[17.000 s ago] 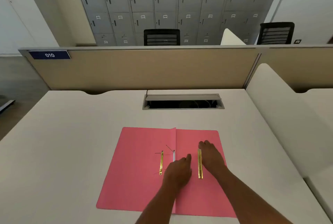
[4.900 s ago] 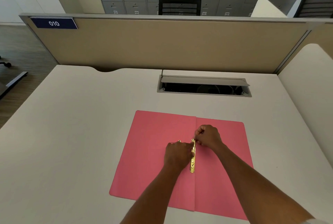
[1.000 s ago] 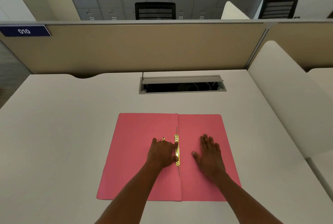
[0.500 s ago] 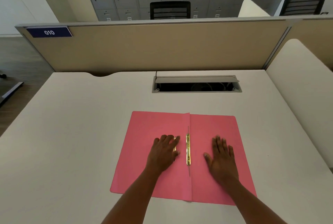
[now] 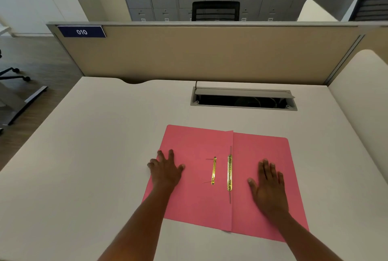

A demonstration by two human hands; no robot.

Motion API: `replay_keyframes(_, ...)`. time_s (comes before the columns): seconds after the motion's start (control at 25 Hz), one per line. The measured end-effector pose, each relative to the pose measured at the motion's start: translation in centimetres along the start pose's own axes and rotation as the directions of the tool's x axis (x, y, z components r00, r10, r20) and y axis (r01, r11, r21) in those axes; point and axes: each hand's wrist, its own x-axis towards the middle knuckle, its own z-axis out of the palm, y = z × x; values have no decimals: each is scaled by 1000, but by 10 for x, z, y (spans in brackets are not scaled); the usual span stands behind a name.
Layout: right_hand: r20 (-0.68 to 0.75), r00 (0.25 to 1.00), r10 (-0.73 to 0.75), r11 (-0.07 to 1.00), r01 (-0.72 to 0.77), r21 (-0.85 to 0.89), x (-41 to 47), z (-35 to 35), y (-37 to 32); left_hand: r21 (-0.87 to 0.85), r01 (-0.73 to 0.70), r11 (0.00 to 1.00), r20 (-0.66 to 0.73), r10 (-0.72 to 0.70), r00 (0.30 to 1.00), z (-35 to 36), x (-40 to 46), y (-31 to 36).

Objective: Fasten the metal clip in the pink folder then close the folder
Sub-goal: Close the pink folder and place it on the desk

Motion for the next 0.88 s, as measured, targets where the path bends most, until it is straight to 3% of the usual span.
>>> replay_keyframes(0.36, -13, 1000, -8, 1000, 8, 0, 0, 0, -1, -246, 106, 963, -4, -110, 994, -15, 15, -12)
replay_keyframes(0.72, -16, 1000, -16, 1000, 16, -4, 0, 2, 0, -483, 244, 841, 76, -237, 969, -21, 31, -24)
replay_keyframes(0.88, -17, 1000, -11, 1000, 11, 3, 0, 3, 1, -493, 277, 825, 85, -272, 959, -26, 33, -30)
